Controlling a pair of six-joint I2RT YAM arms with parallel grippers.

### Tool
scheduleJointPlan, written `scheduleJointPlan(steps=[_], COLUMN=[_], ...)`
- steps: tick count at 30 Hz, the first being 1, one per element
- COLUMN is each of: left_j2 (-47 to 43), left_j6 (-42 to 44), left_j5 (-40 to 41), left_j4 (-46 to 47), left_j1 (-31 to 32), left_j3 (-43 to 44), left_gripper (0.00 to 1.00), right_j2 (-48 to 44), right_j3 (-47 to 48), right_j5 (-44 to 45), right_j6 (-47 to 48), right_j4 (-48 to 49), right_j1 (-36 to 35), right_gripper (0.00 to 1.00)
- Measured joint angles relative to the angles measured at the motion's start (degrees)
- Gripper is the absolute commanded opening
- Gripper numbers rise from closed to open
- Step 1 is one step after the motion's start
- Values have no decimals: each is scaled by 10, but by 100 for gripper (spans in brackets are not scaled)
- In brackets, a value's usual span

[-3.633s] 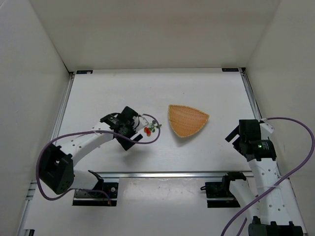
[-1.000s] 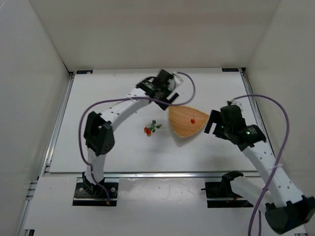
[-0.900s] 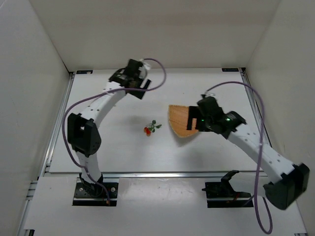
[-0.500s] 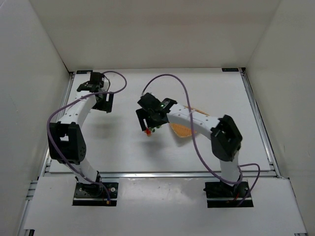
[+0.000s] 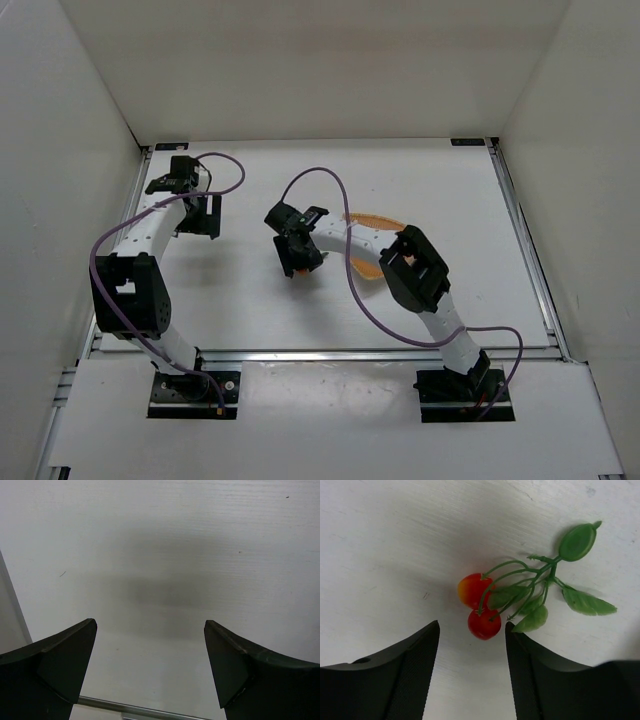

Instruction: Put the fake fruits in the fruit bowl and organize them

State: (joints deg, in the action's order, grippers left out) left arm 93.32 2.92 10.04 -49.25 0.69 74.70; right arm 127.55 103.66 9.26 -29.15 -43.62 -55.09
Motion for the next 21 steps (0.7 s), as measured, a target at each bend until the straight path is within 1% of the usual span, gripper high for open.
scheduleJointPlan(steps=[2, 3, 5, 6, 8, 9, 12, 13, 15, 17, 18, 19, 21], left_j2=[0, 0, 0, 0, 0, 0, 0, 0, 0, 0, 0, 0, 0], left_j6=[0, 0, 0, 0, 0, 0, -2, -2, -2, -2, -3, -3, -3], left_j5=[-1, -2, -4, -4, -5, -5, -5, -5, -5, -5, -5, -5, -5], left_j4=[0, 0, 0, 0, 0, 0, 1, 1, 0, 1, 1, 0, 0], left_j1=[-1, -1, -1, -1, -1, -1, -1, -1, -1, -1, -1, -1, -1], left_j3=[0, 0, -1, -1, -3, -4, -10, -12, -13, -16, -18, -19, -20], left_gripper=[100, 100, 100, 100, 100, 100, 100, 100, 100, 100, 100, 100, 100], right_j2=[8, 11, 14, 16, 17, 18, 19, 19, 19, 19, 19, 19, 19], right_j3=[1, 2, 9, 14, 17, 18, 20, 20, 20, 20, 20, 20, 21], right_j5=[0, 0, 2, 2, 3, 4, 8, 10, 12, 14, 16, 17, 18], right_j6=[-4, -5, -6, -7, -7, -8, -9, -9, -10, -9, -10, -10, -8], right_j4=[-1, -2, -5, -5, -4, -4, -4, -4, -4, -4, -4, -4, -5], right_j1=[0, 0, 0, 0, 0, 0, 0, 0, 0, 0, 0, 0, 0], right_gripper=[53, 48, 41, 36, 30, 24, 14, 14, 9, 9, 11, 24, 35])
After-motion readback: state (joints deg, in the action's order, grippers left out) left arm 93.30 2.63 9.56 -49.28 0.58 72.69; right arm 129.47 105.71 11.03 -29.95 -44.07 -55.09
